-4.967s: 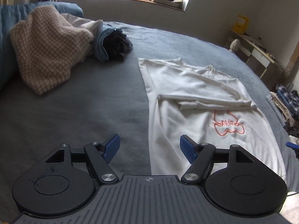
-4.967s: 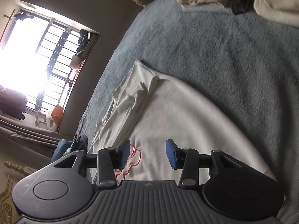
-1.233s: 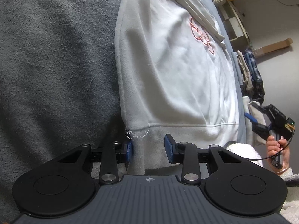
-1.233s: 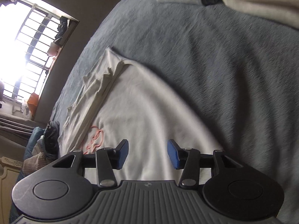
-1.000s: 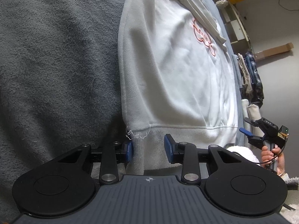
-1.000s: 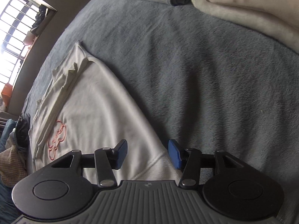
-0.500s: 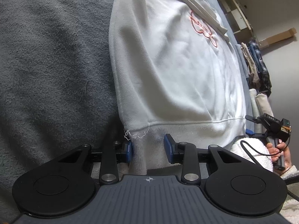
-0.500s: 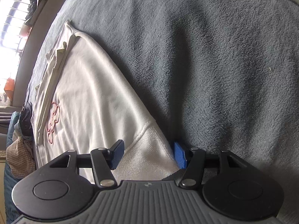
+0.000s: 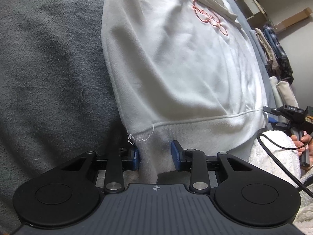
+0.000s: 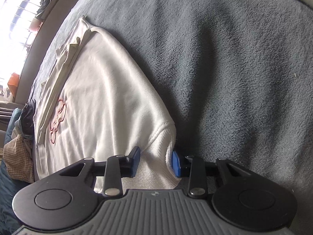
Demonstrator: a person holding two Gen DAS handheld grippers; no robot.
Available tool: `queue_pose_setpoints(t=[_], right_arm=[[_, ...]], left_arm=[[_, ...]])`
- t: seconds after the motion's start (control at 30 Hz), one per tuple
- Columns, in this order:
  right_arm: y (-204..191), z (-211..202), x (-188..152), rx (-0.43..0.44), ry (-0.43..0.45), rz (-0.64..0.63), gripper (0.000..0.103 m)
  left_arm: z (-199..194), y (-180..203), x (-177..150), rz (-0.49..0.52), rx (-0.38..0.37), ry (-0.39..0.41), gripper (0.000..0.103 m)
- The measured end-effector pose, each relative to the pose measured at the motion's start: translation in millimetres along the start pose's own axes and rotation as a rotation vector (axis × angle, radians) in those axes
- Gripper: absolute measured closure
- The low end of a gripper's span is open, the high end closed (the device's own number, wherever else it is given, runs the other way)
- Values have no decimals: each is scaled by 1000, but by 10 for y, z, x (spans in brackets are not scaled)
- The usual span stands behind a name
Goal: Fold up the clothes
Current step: 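Hold the hem with the left gripper while the right gripper grasps the hem corner, then close both grippers firmly on the sweatshirt hem rib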
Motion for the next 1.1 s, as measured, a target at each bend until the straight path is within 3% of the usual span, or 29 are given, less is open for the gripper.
queue_pose_setpoints(t=[0.3, 1.1], right_arm=[[12, 7, 0, 16, 7, 5, 75], [-14, 18, -7, 12, 15, -9, 76]], left_arm=[[11, 67, -3, 39, 32, -12, 71], [1, 42, -19, 12, 23, 7, 73]])
Point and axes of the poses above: each gripper's, at about its wrist camera, not at the fingertips, and z roughly the way its jaws point, y to its right, x to its top, the point moved 5 cm from there along z, roughly the way its jaws point, and after that the axes turned 1 degree about z, right-handed, at the moved point
